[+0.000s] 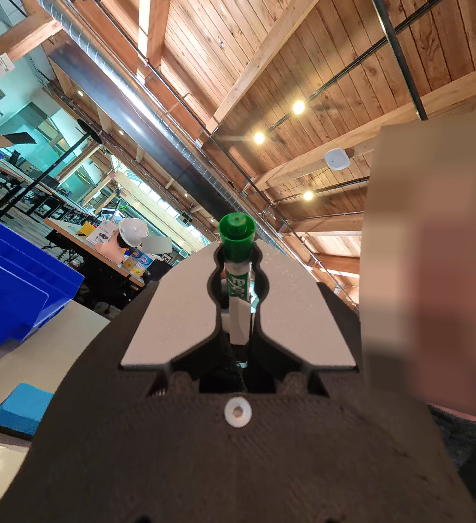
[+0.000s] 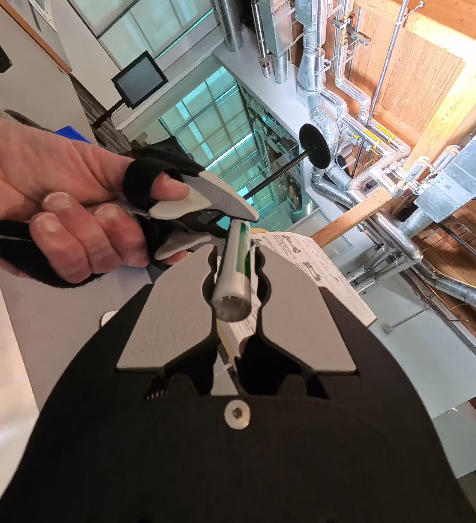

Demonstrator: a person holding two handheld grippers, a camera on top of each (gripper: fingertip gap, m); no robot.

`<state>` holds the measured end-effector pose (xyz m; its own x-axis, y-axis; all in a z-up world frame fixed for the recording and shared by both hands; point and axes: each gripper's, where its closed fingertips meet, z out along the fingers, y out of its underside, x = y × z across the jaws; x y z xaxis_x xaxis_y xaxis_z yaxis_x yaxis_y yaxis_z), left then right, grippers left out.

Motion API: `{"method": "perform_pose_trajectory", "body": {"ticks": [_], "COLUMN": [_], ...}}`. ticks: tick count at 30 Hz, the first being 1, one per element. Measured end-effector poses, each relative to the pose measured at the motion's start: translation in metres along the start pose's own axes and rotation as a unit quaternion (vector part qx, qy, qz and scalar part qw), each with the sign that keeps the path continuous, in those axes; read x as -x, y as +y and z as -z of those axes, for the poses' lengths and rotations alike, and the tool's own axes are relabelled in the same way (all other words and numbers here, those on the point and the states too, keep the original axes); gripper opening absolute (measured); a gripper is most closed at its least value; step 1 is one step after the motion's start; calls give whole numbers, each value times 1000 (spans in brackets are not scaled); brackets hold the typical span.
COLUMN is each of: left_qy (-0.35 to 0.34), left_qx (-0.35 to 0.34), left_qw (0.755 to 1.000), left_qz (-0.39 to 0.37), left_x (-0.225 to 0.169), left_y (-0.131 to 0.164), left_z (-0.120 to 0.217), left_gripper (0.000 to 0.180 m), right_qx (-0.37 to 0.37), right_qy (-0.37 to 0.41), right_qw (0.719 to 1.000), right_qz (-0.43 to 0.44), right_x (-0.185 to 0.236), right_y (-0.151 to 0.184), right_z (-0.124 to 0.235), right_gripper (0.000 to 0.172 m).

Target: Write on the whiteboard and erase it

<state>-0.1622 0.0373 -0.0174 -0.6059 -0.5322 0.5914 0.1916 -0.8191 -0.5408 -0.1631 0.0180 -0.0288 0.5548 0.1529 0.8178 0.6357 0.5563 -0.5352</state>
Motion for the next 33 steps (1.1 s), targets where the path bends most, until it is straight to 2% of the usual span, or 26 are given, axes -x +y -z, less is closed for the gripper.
{"method": "perform_pose_trajectory", "body": {"ticks": [10, 23, 28, 30, 33], "left_qy": [11, 14, 5, -12, -32], "left_qx": [-9, -19, -5, 36, 117], "left_qw": [999, 1000, 997, 988, 959], "left_qz": [34, 4, -81, -147, -255], "left_x": [2, -1, -6, -6, -8], "left_y": [7, 13, 3, 2, 11], "left_z": [-1, -2, 2, 5, 5], "left_gripper": [19, 18, 25, 28, 33], "right_qx": [-10, -14, -41, -46, -66], "right_qy": [-8, -19, -62, -84, -126], "right_qw": [1000, 999, 989, 981, 963], "right_qz": [-22, -39, -128, -168, -230], "right_x": [0, 2, -4, -7, -10], "right_y": [1, 1, -4, -3, -4], "right_z": [0, 5, 14, 21, 33], "right_gripper": [20, 20, 20, 20, 20]}}
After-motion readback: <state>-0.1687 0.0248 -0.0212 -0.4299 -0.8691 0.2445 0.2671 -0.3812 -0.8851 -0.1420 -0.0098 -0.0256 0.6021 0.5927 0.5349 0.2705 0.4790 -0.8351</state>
